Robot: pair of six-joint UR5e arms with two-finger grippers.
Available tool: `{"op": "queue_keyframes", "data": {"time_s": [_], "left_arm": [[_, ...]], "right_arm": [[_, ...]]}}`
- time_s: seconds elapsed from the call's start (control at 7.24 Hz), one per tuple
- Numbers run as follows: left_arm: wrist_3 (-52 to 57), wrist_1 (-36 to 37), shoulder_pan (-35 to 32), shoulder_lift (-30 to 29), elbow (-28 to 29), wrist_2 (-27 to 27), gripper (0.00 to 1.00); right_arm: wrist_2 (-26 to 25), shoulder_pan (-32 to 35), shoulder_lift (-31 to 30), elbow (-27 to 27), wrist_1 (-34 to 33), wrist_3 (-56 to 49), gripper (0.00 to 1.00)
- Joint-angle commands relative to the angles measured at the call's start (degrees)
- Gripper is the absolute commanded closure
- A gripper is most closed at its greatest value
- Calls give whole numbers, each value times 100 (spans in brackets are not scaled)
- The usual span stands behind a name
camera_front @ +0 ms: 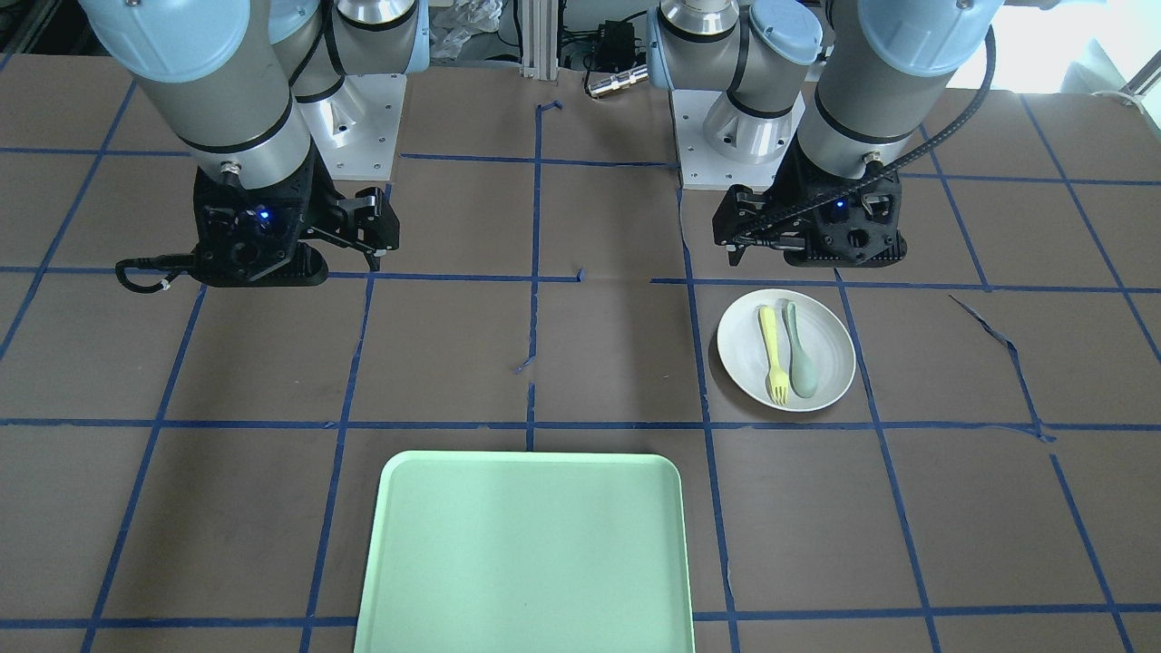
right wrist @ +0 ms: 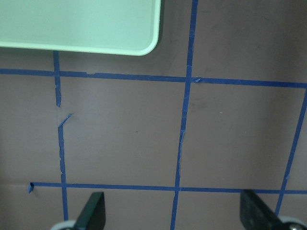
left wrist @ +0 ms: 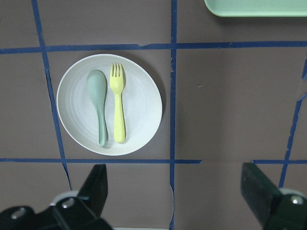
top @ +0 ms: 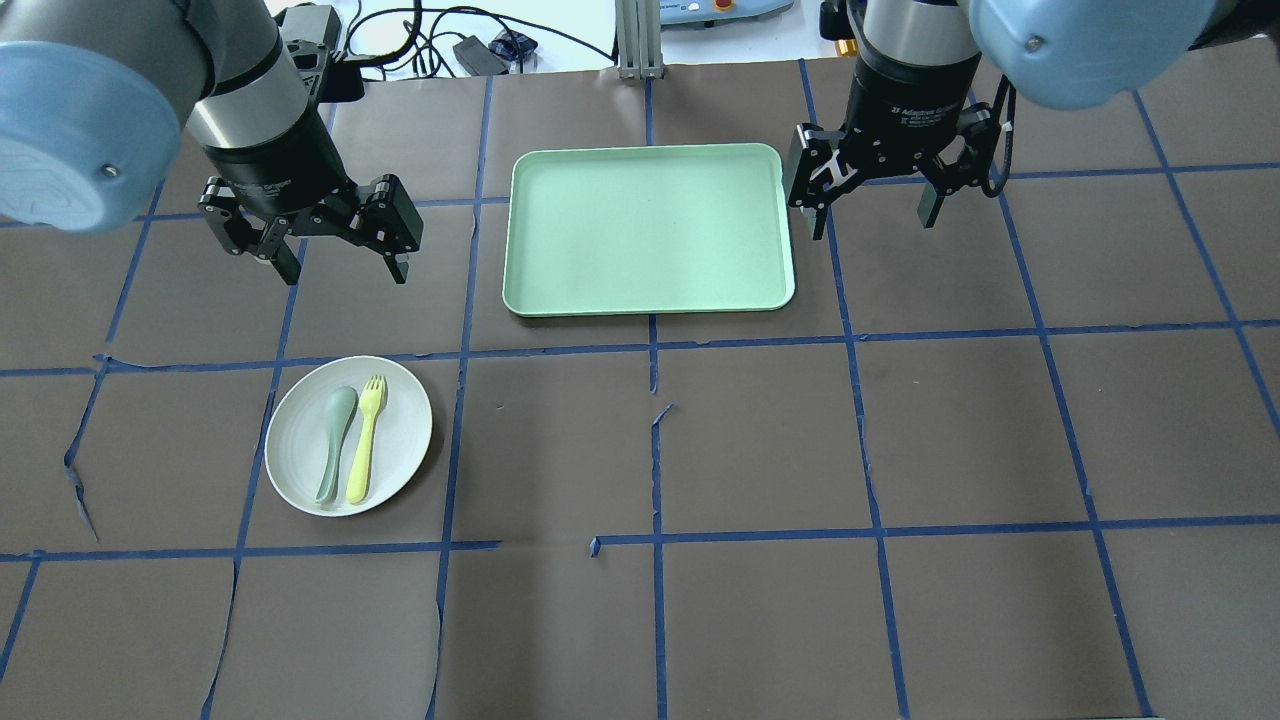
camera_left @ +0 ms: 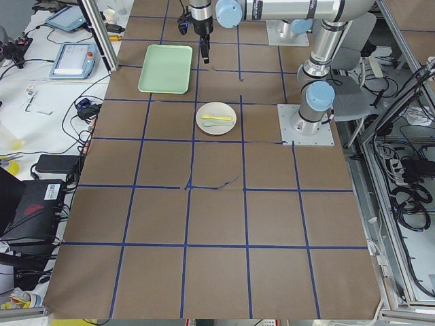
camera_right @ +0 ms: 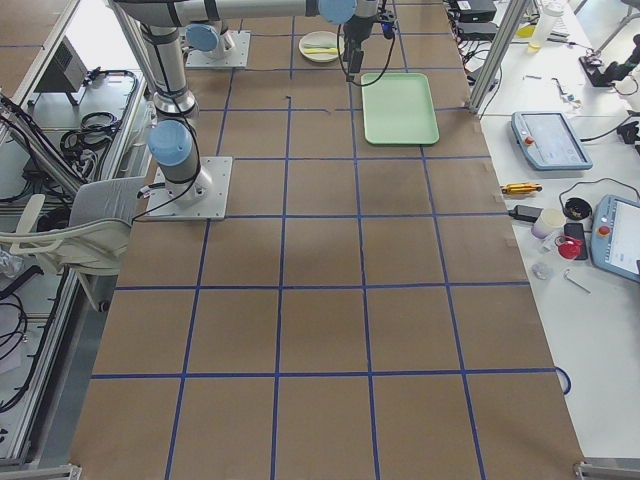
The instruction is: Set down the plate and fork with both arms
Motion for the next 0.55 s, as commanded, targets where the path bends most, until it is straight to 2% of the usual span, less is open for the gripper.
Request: {"op": "queue_keyframes", "data": {"time_s": [0.0, 0.14, 0.41], "left_arm": [[-1, 4, -11, -14, 20, 84, 0], [8, 13, -11, -6, 21, 215, 0], [61, 13, -11, 12, -14, 1048, 0]], "right_arm": [[64, 0, 3, 63, -28, 88, 0], [65, 0, 3, 46, -28, 80, 0], [74, 9, 12, 80, -37, 80, 0]]}}
